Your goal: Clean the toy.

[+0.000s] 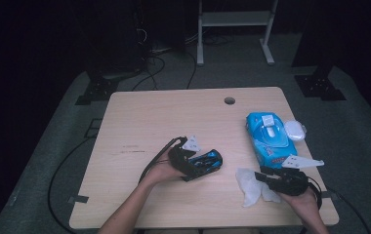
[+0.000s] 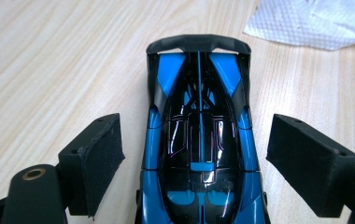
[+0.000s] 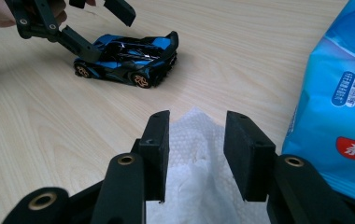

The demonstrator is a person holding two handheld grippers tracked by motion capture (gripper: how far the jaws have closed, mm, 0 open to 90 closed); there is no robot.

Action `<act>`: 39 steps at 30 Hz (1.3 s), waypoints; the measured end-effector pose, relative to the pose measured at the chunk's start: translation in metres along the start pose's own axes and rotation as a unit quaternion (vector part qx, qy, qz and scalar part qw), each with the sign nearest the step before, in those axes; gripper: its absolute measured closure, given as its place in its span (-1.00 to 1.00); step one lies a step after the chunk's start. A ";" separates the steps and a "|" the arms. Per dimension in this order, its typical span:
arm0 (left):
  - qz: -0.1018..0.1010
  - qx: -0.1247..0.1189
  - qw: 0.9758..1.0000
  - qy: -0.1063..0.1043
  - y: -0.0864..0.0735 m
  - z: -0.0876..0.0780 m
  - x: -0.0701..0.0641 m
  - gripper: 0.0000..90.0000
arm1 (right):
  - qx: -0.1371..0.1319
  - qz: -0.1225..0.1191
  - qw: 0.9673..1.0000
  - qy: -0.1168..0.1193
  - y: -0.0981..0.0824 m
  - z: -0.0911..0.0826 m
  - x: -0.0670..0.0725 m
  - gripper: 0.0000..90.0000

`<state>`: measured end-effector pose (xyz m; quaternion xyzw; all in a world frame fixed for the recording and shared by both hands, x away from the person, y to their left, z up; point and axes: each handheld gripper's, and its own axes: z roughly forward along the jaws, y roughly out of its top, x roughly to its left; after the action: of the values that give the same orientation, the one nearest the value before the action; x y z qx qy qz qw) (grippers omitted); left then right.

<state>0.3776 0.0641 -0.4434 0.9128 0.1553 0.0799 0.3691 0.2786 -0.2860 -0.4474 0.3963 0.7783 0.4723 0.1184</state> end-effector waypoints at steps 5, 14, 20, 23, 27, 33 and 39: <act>0.002 -0.007 1.000 0.004 0.000 -0.007 0.000 -0.62 | -0.001 0.003 1.000 0.001 0.000 0.000 -0.001 0.31; 0.008 -0.014 1.000 0.010 -0.002 -0.018 -0.004 -0.64 | -0.001 0.002 1.000 0.005 -0.001 0.001 0.000 0.25; 0.008 -0.020 1.000 0.014 -0.005 -0.025 -0.006 -0.64 | -0.002 0.004 1.000 0.006 -0.001 0.001 0.000 0.19; 0.010 -0.021 1.000 0.015 -0.006 -0.028 -0.006 -0.64 | -0.002 0.005 1.000 0.006 -0.002 0.001 0.000 0.17; 0.005 -0.026 1.000 0.017 -0.010 -0.033 -0.007 -0.65 | -0.004 0.006 1.000 0.006 -0.002 0.000 -0.001 0.15; 0.002 -0.028 1.000 0.014 -0.016 -0.038 -0.010 -0.66 | -0.003 0.009 1.000 0.005 -0.003 0.001 -0.001 0.12; 0.004 -0.028 0.999 0.016 -0.020 -0.042 -0.011 -0.67 | -0.003 0.008 1.000 0.004 -0.003 0.001 -0.001 0.09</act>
<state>0.3521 0.1010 -0.4276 0.9014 0.1549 0.1001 0.3917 0.2784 -0.2871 -0.4509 0.4005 0.7738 0.4776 0.1126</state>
